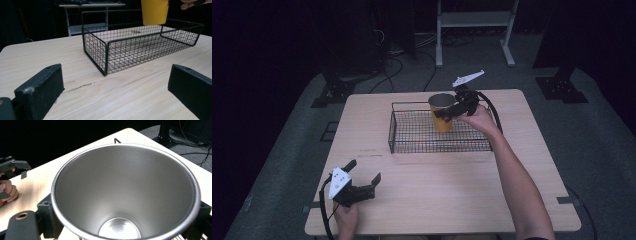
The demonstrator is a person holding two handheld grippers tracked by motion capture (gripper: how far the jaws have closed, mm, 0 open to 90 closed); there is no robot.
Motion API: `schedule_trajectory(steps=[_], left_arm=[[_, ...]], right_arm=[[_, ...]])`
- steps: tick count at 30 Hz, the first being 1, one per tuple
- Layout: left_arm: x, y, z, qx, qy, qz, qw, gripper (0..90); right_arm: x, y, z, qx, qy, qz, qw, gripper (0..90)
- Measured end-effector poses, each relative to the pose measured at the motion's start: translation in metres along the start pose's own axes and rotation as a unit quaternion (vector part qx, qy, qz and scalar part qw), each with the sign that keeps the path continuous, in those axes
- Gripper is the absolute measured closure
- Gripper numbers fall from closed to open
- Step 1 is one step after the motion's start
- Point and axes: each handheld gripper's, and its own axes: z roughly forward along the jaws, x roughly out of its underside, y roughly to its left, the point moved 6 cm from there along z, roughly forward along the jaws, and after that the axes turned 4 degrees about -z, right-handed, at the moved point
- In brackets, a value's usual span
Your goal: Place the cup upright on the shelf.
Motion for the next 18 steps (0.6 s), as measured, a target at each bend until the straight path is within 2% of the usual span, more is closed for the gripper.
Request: schedule_trajectory(steps=[18], left_arm=[[0.0, 0.0, 0.0, 0.0, 0.0, 0.0, 1.0, 0.0]], right_arm=[[0.013, -0.011, 0.015, -0.001, 0.007, 0.015, 0.9999, 12.7]])
